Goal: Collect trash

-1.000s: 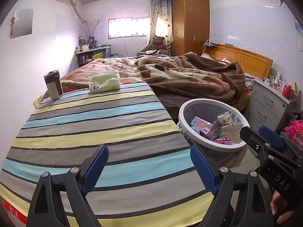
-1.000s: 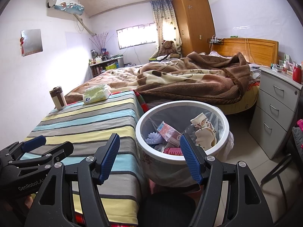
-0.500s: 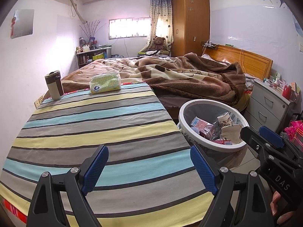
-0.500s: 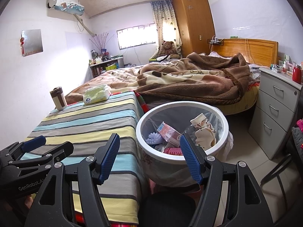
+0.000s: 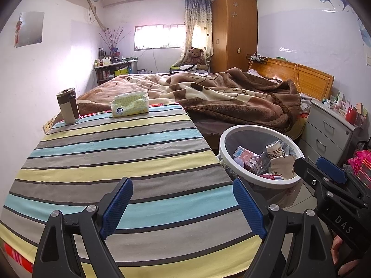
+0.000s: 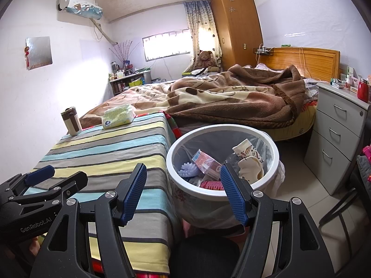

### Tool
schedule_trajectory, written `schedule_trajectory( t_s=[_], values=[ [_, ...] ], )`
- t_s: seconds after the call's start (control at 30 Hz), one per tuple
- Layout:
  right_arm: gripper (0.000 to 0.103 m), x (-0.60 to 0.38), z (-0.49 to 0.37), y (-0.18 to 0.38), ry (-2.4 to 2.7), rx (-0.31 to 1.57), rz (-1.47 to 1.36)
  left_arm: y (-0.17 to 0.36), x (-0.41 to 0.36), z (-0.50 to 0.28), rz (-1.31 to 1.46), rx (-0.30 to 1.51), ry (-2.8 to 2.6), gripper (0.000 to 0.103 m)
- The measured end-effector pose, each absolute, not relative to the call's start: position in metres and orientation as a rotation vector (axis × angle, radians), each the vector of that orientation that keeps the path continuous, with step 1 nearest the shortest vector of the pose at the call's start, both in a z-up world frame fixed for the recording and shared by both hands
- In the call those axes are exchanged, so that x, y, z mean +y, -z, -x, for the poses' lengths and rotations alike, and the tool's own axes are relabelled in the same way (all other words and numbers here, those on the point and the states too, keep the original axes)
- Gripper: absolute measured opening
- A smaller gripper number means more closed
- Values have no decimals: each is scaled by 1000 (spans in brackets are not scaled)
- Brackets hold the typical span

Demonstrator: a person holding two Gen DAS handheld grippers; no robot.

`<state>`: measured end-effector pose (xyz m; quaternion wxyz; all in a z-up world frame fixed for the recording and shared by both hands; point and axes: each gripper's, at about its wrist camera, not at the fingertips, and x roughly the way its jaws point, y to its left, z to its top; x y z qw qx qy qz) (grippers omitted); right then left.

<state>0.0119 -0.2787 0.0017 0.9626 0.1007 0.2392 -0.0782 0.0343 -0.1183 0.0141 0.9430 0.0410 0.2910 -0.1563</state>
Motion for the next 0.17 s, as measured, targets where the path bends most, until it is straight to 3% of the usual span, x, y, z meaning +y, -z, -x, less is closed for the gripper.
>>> schedule_trajectory(
  t_s=[0.17],
  values=[
    [68, -279, -12, -2, 159, 484, -205, -14, -119, -34, -85, 595, 322, 88]
  ],
)
